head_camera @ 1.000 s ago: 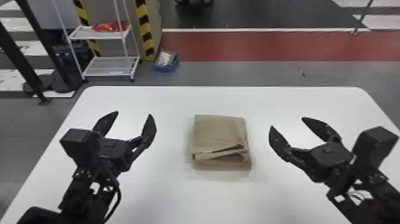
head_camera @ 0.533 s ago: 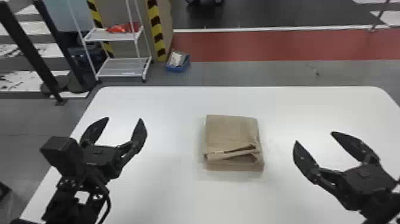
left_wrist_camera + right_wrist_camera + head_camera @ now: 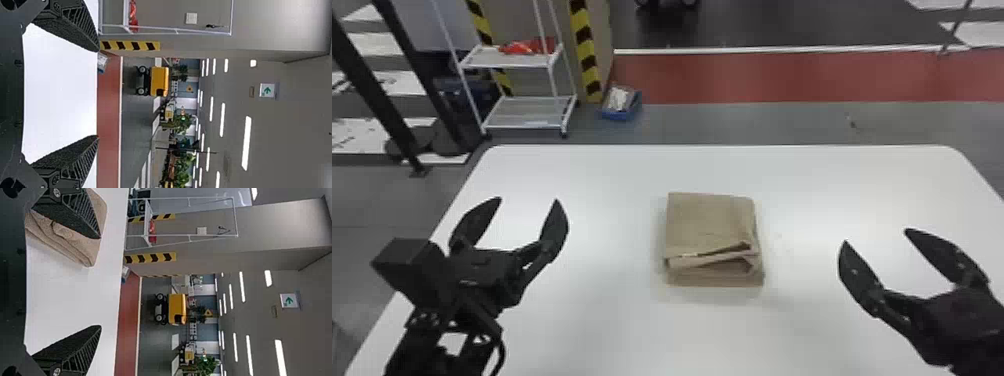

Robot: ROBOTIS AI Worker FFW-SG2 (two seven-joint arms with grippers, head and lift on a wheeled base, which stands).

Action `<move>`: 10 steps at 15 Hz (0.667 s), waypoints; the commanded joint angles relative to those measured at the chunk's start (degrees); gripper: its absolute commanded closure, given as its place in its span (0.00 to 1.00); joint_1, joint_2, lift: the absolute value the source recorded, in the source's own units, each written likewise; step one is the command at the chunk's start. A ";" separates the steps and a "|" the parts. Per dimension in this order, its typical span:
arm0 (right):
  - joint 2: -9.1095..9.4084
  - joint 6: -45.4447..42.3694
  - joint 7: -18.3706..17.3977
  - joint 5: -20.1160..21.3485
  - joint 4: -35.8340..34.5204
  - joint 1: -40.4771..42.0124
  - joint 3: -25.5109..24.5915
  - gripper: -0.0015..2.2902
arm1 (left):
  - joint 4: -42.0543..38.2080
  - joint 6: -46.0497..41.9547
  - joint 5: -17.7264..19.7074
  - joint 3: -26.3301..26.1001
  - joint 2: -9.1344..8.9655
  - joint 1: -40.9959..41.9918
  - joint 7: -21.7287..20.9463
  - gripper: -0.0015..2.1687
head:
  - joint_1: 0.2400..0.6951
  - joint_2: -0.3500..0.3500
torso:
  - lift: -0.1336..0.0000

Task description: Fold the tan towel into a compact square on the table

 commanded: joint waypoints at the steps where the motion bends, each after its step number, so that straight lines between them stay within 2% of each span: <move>1: 0.46 0.00 -0.63 -0.07 -0.32 0.40 -0.06 0.03 | -1.10 -0.17 -0.04 0.41 0.00 0.88 0.19 0.06 | 1.00 0.58 | 0.08; 10: 0.64 -1.93 -1.60 -1.13 -0.67 0.49 0.29 0.03 | -2.42 -0.17 -0.66 0.50 0.00 2.55 0.19 0.05 | 1.00 0.57 | 0.08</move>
